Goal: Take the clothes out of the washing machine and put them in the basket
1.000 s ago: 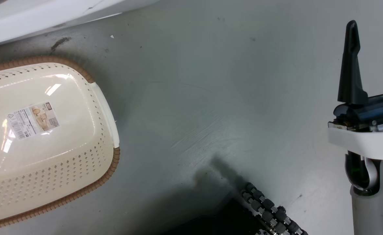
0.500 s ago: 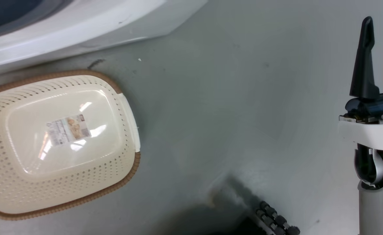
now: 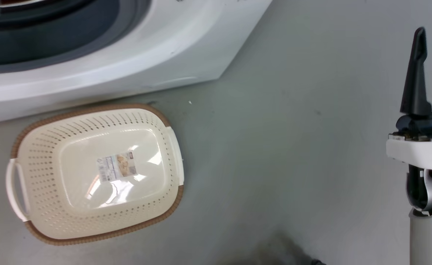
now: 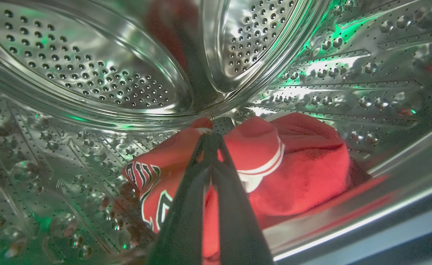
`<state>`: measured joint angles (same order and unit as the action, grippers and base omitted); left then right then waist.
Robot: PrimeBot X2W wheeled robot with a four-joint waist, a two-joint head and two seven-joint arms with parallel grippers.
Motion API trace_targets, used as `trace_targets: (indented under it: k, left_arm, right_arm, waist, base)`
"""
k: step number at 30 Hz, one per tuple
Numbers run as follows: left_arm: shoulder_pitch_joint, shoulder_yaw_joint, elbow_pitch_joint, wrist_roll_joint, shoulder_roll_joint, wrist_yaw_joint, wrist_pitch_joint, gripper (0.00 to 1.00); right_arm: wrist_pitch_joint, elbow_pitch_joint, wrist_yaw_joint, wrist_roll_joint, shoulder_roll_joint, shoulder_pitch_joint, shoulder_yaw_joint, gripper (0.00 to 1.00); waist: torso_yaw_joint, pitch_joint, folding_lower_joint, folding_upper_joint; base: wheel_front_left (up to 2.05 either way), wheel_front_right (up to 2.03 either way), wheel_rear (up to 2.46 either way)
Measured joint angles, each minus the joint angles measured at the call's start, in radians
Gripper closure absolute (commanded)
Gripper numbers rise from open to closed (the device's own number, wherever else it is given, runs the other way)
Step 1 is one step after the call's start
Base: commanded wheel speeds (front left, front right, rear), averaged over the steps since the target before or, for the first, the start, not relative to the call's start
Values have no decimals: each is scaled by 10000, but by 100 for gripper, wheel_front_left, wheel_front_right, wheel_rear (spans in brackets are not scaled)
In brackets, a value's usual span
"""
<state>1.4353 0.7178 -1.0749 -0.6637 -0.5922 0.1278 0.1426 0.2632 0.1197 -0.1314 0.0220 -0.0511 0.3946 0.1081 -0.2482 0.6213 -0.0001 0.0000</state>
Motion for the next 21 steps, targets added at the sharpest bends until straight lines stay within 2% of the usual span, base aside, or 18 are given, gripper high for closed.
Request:
trace_targets:
  k: [5,10,21]
  left_arm:
    - [-1039,67,-36,-98,585,-94,836,100]
    - [-2109,-138,512,-146,928,-433,1162,100]
    - [-5349,-1804,5079,928,752,-1852,1202,100]
  right_arm:
    - [2,-94,0,-199,2,-262,82,0]
    - [2,-188,2,-345,6,-518,144,0]
    - [2,-314,2,-589,2,-992,366,0]
  waist:
    - [323,-725,-1,1]
    - [631,-1457,-1,0]
    - [1231,-2909,-2,0]
  base:
    - [0,0,0]
    - [0,0,0]
    - [0,0,0]
